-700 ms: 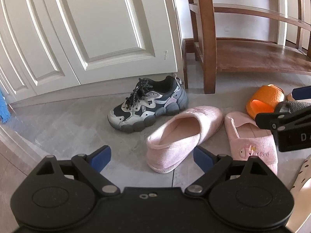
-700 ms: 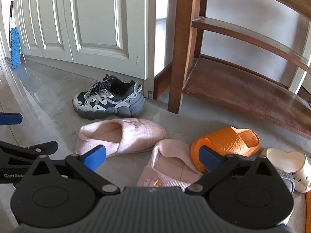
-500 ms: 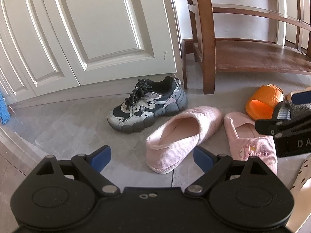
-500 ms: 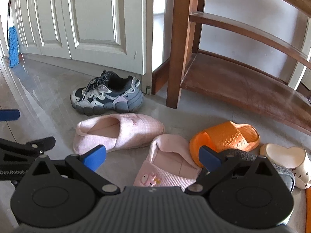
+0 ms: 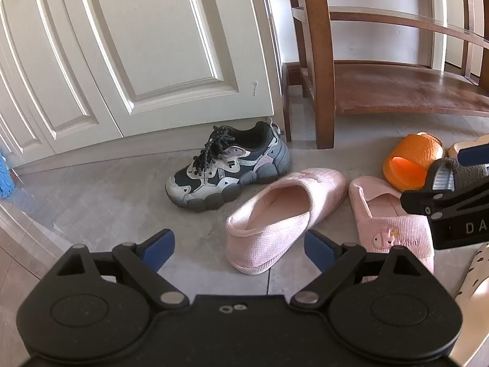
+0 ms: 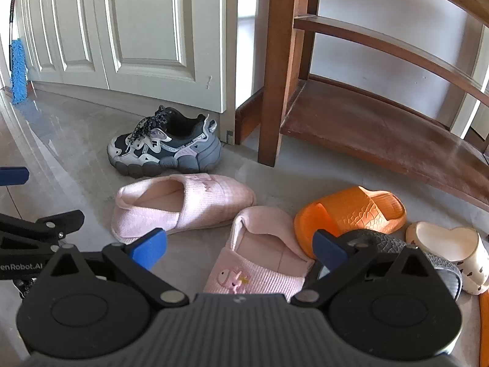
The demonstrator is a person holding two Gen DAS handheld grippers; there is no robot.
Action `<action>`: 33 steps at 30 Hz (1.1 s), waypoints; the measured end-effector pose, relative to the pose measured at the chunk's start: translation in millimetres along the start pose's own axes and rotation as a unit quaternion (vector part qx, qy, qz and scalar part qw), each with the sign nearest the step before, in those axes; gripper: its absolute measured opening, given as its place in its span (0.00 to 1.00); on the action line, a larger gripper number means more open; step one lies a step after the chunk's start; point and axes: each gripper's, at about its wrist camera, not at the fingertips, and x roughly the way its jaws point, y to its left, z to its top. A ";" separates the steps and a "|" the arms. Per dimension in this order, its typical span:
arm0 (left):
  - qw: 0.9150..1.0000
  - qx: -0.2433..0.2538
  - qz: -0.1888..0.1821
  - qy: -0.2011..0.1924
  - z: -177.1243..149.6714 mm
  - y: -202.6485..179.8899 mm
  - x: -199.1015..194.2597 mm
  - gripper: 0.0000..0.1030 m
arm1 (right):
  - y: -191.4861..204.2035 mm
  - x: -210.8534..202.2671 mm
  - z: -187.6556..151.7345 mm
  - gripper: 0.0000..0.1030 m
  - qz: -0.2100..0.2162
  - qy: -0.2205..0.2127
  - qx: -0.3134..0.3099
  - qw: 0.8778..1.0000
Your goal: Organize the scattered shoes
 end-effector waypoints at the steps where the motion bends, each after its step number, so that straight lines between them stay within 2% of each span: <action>1: 1.000 0.000 0.001 0.000 -0.2 -0.7 0.2 0.89 | -1.2 -0.6 -0.6 1.00 0.001 -0.001 0.000 1.000; 13: 1.000 0.001 0.007 0.000 -0.1 -6.1 -0.3 0.89 | -11.6 -0.7 -1.8 1.00 0.003 -0.002 0.005 1.000; 15: 1.000 0.001 0.007 0.000 0.3 -6.1 0.2 0.89 | -2.3 0.1 -1.9 1.00 -0.001 -0.001 0.004 1.000; 33: 1.000 0.006 0.006 0.000 1.2 -6.1 5.4 0.89 | -7.7 5.1 -8.2 1.00 -0.006 0.008 0.011 1.000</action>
